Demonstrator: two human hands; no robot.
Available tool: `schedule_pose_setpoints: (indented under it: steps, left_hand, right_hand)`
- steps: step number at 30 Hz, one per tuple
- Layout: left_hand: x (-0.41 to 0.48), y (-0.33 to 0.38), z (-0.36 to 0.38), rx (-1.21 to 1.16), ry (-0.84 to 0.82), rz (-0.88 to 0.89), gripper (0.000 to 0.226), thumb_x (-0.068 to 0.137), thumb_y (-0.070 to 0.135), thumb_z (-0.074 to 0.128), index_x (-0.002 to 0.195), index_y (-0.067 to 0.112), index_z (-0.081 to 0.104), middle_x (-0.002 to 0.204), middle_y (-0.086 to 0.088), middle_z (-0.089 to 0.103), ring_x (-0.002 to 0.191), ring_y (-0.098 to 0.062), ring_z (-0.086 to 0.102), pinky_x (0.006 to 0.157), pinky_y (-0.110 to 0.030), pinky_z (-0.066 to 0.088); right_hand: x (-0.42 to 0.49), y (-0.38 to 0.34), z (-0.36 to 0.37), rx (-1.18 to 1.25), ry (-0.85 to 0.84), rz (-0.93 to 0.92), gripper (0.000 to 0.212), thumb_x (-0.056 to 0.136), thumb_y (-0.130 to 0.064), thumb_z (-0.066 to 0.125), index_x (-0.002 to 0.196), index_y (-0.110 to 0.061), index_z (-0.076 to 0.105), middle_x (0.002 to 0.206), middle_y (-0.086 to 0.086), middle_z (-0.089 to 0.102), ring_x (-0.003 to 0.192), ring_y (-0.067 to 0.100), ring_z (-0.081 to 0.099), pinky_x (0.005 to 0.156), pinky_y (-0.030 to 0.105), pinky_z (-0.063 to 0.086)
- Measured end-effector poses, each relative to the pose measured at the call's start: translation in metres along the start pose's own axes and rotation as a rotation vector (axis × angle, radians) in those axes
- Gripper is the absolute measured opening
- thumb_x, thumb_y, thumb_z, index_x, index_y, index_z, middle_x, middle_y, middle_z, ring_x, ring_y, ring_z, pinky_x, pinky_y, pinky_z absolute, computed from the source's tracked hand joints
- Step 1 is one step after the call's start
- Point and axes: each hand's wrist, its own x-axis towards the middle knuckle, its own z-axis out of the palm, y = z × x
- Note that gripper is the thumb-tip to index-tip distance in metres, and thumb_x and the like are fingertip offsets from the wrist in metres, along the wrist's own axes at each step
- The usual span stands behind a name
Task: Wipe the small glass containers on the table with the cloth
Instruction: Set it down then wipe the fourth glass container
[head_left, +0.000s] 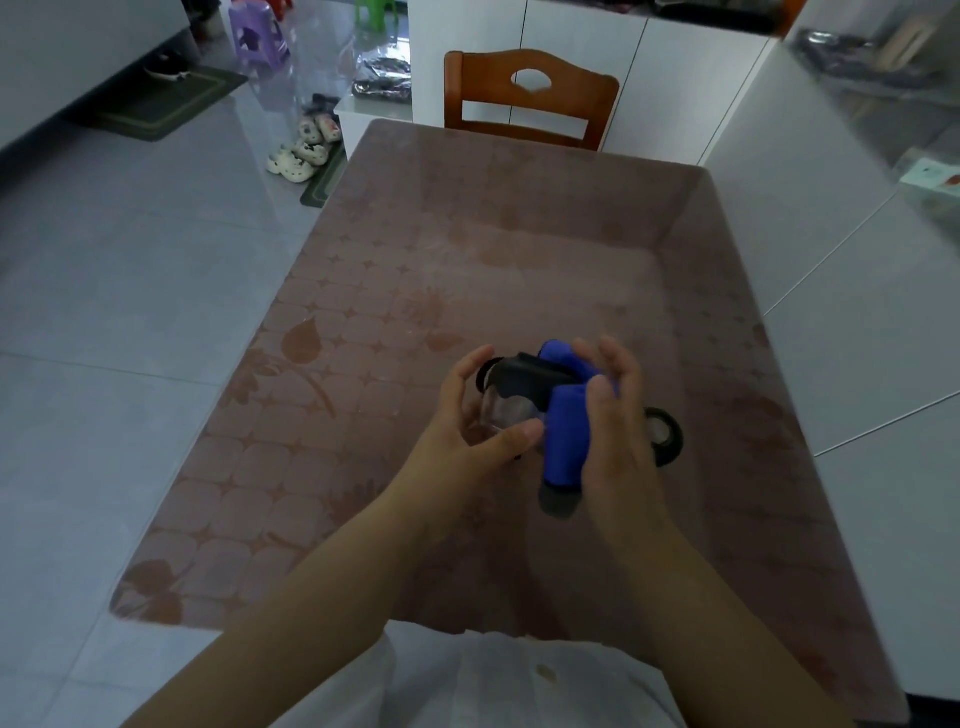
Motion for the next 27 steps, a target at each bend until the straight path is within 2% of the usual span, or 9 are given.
schedule_pose_setpoints:
  steps: [2,5,9,13,17,20,23,25,27]
  left_hand:
    - [-0.001,0.000,0.000,0.004,-0.034,0.027,0.067,0.074,0.030,0.077,0.129,0.042,0.041,0.132,0.002,0.055,0.108,-0.011,0.064,0.081,-0.021,0.054]
    - [-0.001,0.002,-0.002,-0.023,-0.071,0.030,0.067,0.070,0.028,0.077,0.128,0.036,0.046,0.129,0.002,0.059,0.111,-0.016,0.063,0.085,-0.025,0.054]
    - [0.000,0.005,-0.002,-0.087,-0.122,0.037,0.067,0.068,0.029,0.074,0.128,0.034,0.046,0.130,0.000,0.059,0.114,-0.020,0.062,0.088,-0.029,0.053]
    - [0.000,0.003,0.000,-0.127,-0.125,0.033,0.067,0.069,0.028,0.072,0.130,0.032,0.044,0.126,0.001,0.061,0.111,-0.018,0.063,0.084,-0.023,0.052]
    - [-0.002,-0.003,0.001,-0.110,-0.082,0.020,0.067,0.071,0.028,0.074,0.130,0.034,0.044,0.128,0.000,0.059,0.112,-0.015,0.063,0.082,-0.020,0.052]
    - [-0.003,-0.005,0.003,-0.103,-0.089,0.022,0.065,0.069,0.033,0.074,0.127,0.038,0.045,0.132,-0.002,0.057,0.116,-0.016,0.061,0.087,-0.025,0.053]
    - [-0.001,-0.001,0.000,-0.131,-0.125,0.040,0.069,0.071,0.028,0.073,0.132,0.032,0.043,0.133,-0.005,0.056,0.117,-0.020,0.060,0.089,-0.028,0.052]
    - [0.000,0.002,-0.002,-0.175,-0.155,0.047,0.075,0.070,0.026,0.078,0.135,0.026,0.040,0.130,-0.004,0.059,0.114,-0.021,0.062,0.088,-0.028,0.052]
    - [0.000,0.005,-0.003,-0.206,-0.187,0.053,0.082,0.069,0.030,0.080,0.138,0.022,0.036,0.122,-0.001,0.064,0.107,-0.018,0.065,0.086,-0.025,0.052]
  right_hand:
    - [-0.002,0.001,0.002,-0.026,-0.083,0.005,0.037,0.093,-0.034,0.039,0.128,-0.035,0.028,0.132,-0.014,0.040,0.114,-0.010,0.047,0.100,0.015,0.041]
    - [-0.001,0.000,0.000,-0.042,-0.116,0.003,0.043,0.093,-0.039,0.039,0.132,-0.038,0.022,0.141,-0.008,0.035,0.121,-0.002,0.046,0.104,0.021,0.041]
    - [-0.003,0.000,-0.002,0.003,-0.056,-0.093,0.032,0.092,-0.028,0.040,0.123,-0.035,0.035,0.127,-0.016,0.046,0.109,-0.004,0.055,0.090,0.015,0.047]
    - [-0.002,0.003,-0.004,0.011,0.006,-0.082,0.026,0.093,-0.042,0.043,0.119,-0.038,0.042,0.123,-0.012,0.055,0.112,0.010,0.058,0.096,0.031,0.049]
    - [0.002,-0.004,-0.007,0.031,-0.011,0.003,0.031,0.089,-0.037,0.040,0.118,-0.031,0.043,0.121,-0.006,0.057,0.096,-0.002,0.063,0.079,0.016,0.053]
    - [-0.001,-0.011,-0.002,-0.018,-0.074,-0.003,0.043,0.084,-0.040,0.049,0.124,-0.026,0.042,0.120,-0.013,0.051,0.091,-0.010,0.060,0.076,0.008,0.048]
    - [-0.002,-0.013,0.000,-0.049,-0.093,-0.032,0.039,0.083,-0.038,0.044,0.121,-0.028,0.045,0.114,-0.019,0.051,0.091,-0.011,0.060,0.077,0.008,0.047]
    - [-0.001,-0.015,-0.001,-0.016,-0.099,-0.027,0.031,0.085,-0.038,0.040,0.114,-0.032,0.049,0.114,-0.018,0.053,0.094,-0.007,0.061,0.079,0.012,0.049]
    - [0.003,-0.015,-0.004,0.033,-0.067,0.024,0.031,0.086,-0.038,0.037,0.112,-0.029,0.051,0.112,-0.013,0.056,0.091,-0.005,0.063,0.074,0.013,0.052]
